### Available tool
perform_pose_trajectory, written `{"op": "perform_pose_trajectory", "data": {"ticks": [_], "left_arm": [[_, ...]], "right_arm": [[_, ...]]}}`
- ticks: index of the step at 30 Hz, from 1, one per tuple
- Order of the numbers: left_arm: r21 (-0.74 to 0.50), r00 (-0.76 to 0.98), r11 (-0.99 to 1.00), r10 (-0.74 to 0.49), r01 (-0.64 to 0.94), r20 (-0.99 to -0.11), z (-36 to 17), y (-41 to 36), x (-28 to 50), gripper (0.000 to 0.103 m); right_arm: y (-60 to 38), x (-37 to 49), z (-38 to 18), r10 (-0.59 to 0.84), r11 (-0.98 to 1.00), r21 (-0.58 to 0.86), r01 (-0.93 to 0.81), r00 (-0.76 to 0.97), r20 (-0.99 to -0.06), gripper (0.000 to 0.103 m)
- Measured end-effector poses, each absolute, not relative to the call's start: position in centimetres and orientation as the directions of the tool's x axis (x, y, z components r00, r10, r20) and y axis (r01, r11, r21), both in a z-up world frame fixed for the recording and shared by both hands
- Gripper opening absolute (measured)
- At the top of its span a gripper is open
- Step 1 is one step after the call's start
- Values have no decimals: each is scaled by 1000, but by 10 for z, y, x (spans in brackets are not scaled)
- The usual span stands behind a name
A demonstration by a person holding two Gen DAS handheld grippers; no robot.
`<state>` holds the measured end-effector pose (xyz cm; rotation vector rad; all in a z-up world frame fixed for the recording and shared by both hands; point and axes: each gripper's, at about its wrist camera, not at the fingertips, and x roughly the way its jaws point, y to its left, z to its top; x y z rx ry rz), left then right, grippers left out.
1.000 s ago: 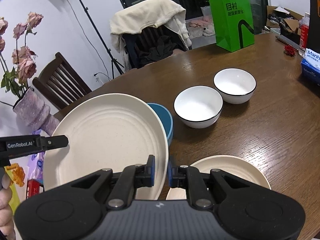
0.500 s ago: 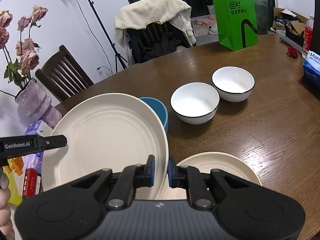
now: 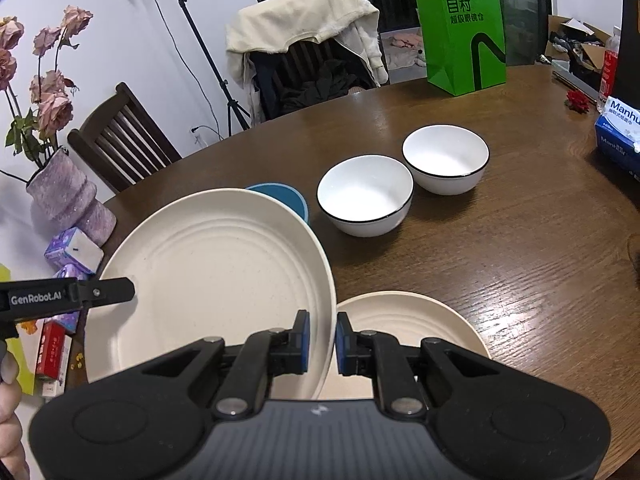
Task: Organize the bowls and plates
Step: 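Carry the held beige plate with both grippers toward the stacked plates, then position the beige plate with both grippers over the stacked plates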
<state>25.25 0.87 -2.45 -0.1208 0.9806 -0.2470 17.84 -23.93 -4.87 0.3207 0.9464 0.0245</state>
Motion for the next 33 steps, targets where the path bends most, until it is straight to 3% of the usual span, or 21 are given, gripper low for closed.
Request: {"op": "perform_pose_trajectory", "data": {"ticks": [33], "left_arm": [[-199, 481, 964, -260, 175, -837, -51, -45, 248, 24]], "right_arm": [[-291, 162, -73, 169, 947, 291, 137, 559, -812, 13]]}}
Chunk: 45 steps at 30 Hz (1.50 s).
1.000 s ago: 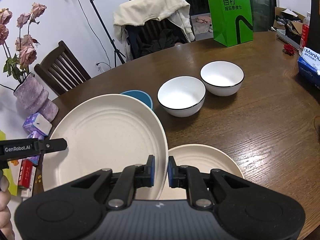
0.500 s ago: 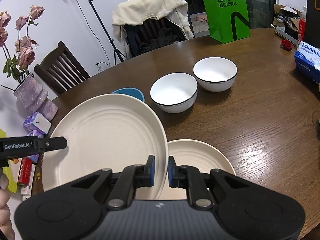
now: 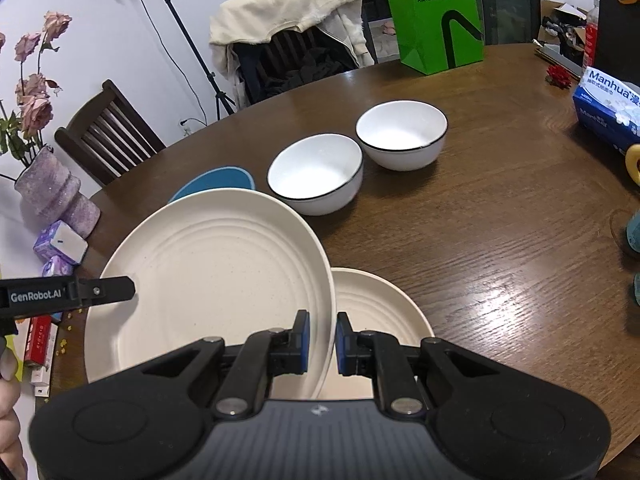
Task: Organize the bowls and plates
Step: 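Position the beige plate with both grippers over the stacked plates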
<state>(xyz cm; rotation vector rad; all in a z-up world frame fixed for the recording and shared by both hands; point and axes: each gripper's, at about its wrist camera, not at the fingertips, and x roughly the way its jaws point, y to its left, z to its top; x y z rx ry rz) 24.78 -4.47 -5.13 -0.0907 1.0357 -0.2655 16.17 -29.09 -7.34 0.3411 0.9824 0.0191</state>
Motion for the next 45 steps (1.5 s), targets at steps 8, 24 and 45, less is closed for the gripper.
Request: {"op": "perform_pose_trajectory", "data": {"ticks": [8, 24, 45], "left_arm": [[-195, 456, 962, -263, 191, -850, -64, -60, 244, 24], [-171, 406, 957, -256, 235, -877, -91, -90, 235, 24], [-91, 379, 972, -170, 217, -910, -123, -109, 229, 24]], "right_arm": [[-304, 156, -81, 161, 949, 281, 145, 545, -823, 13], [-326, 143, -97, 113, 958, 232, 170, 519, -847, 13], [-323, 155, -120, 93, 983, 155, 98, 463, -882, 13]]}}
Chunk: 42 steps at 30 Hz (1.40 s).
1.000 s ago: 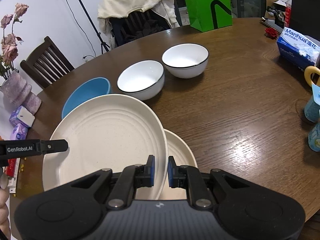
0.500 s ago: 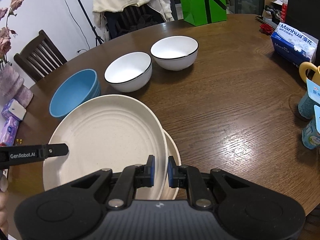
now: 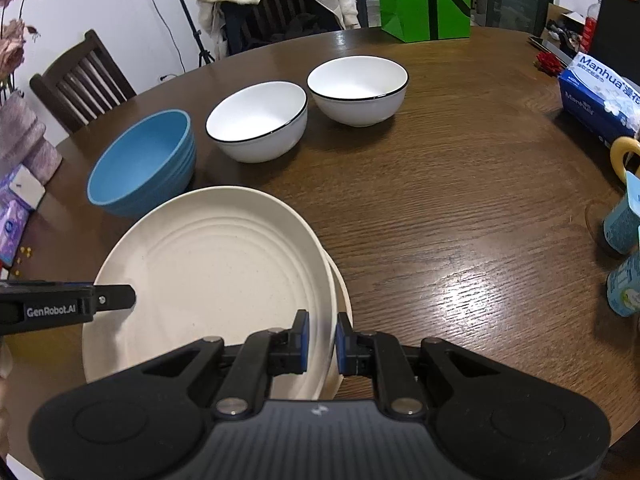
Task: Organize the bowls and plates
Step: 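Position the beige plate with both grippers over the stacked plates, then lower the beige plate onto the stack and open both grippers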
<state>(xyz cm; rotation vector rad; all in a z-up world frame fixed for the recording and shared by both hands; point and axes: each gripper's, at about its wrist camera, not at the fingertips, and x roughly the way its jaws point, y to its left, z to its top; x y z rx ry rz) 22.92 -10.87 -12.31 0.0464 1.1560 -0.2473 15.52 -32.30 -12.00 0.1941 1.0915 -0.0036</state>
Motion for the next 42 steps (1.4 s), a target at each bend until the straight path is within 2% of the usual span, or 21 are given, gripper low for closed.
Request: {"op": "perform_pose_trajectory", "data": {"ticks": [7, 22, 39, 42], "left_arm": [[-22, 389, 972, -114, 234, -914, -129, -120, 227, 23], [42, 392, 971, -55, 235, -918, -134, -131, 227, 24], [33, 393, 978, -52, 207, -918, -134, -129, 226, 24], [15, 398, 980, -65, 196, -915, -131, -126, 225, 28]], "right_arm": [[-315, 161, -126, 50, 995, 81, 50, 449, -892, 15], [-313, 168, -134, 26, 1000, 29, 2, 427, -904, 16], [-311, 176, -143, 26, 1000, 23, -13, 401, -916, 16], [-312, 177, -143, 32, 999, 31, -9, 401, -916, 17]]}}
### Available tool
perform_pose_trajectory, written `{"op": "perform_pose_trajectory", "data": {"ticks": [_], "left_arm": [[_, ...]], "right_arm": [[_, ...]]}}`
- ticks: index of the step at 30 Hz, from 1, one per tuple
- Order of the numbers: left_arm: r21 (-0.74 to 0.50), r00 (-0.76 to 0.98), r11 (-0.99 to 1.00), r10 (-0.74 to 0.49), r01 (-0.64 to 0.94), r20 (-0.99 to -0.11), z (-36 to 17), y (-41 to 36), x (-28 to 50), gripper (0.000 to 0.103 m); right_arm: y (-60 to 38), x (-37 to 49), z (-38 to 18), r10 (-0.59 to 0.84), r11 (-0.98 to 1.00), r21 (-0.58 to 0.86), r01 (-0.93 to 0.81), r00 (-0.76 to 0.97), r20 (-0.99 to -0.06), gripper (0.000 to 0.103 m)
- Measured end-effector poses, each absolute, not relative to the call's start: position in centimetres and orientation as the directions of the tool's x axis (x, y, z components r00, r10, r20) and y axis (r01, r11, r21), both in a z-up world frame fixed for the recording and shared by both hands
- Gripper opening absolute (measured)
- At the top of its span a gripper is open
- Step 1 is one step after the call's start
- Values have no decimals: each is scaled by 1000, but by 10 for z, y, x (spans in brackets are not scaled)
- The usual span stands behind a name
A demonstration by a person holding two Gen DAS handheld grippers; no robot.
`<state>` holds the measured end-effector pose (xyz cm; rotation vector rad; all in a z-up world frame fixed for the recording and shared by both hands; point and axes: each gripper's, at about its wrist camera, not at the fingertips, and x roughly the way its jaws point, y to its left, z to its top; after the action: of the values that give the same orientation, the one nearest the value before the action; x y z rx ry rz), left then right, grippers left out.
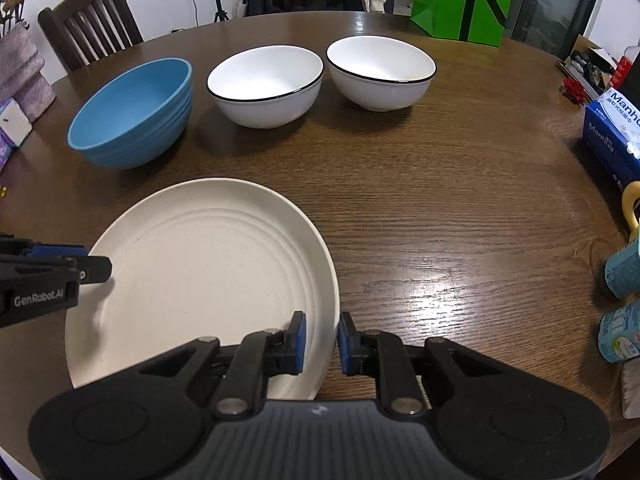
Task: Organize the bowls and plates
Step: 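Lower the beige plate onto the stack and open both grippers, then withdraw both open grippers up from the plate stack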
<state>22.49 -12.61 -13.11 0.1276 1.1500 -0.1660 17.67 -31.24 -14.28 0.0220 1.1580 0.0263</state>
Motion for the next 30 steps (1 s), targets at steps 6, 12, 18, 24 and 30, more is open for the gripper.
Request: {"op": "perform_pose_trajectory", "data": {"ticks": [6, 12, 18, 24, 30], "left_arm": [[-5, 421, 985, -77, 170, -904, -124, -117, 221, 54], [-42, 487, 987, -113, 155, -866, -108, -103, 210, 92], [-107, 580, 983, -176, 151, -796, -87, -82, 198, 103], [-103, 662, 981, -187, 164, -726, -68, -63, 184, 103], [-93, 698, 977, -204, 194, -687, -56, -50, 175, 103]], "right_arm": [[-317, 174, -136, 52, 998, 56, -3, 425, -904, 43], [-319, 167, -121, 57, 997, 71, 13, 462, -885, 83], [-318, 154, -106, 42, 996, 75, 44, 516, -855, 95], [-317, 136, -81, 41, 993, 102, 63, 623, -781, 103], [-313, 117, -60, 52, 987, 144, 74, 695, -717, 103]]}}
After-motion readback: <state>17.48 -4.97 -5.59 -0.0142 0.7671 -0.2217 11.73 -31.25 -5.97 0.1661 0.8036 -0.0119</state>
